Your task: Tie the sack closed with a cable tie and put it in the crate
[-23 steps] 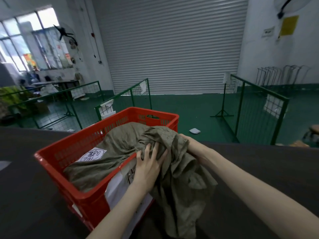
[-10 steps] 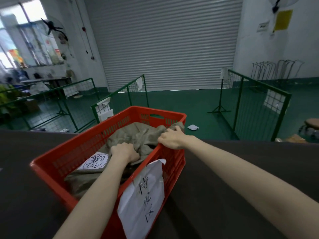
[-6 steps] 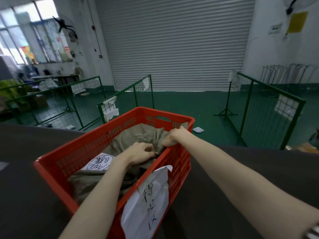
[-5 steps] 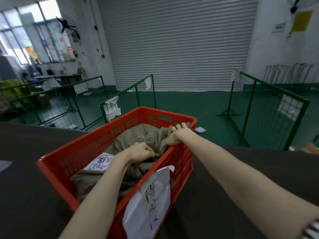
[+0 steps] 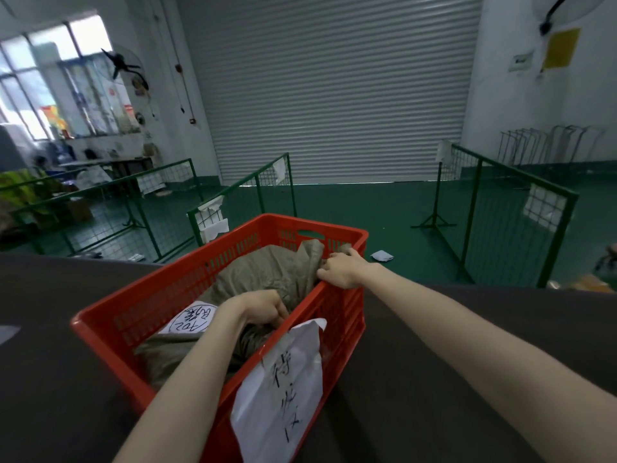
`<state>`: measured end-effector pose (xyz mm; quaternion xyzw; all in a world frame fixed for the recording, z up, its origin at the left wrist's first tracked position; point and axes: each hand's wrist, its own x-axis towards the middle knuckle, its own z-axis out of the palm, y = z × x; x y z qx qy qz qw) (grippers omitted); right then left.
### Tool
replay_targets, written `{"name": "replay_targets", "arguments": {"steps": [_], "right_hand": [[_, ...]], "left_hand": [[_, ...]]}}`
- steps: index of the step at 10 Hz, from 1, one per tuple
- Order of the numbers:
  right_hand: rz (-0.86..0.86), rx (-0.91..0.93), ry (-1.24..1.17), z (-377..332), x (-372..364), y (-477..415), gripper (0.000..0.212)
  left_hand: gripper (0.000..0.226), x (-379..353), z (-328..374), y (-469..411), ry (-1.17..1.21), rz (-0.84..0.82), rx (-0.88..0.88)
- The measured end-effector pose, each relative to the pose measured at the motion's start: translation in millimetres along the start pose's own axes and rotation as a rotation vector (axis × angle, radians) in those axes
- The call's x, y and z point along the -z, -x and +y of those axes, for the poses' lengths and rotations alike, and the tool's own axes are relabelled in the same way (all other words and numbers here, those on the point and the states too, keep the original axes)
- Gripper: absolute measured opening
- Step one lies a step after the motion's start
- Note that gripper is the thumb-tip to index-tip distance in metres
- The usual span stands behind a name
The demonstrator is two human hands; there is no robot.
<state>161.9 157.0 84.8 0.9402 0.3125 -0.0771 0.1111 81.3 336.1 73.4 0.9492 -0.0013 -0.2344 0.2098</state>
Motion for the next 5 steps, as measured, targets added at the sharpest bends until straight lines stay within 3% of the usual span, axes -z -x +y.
{"name": "replay_targets", "arguments": {"steps": [2,3,4,5], "right_hand": [[0.172,0.038,-0.373,21,-4,40,0.041],[0.193,0.023,-0.471,31,-6,61,0.041],[0.163,-0.016,-0.518,38,-15,76,0.036],[0.150,-0.065,-0.561,50,-24,98,0.031]], "left_hand": [[0.023,-1,12,15,-0.009,0.228,-0.039],[0.037,2,23,25,-0.064,0.424,-0.055],[0.035,9,38,34,-0.128,0.532,-0.071],[0.035,-2,71,46,-0.175,0.532,-0.091]]}}
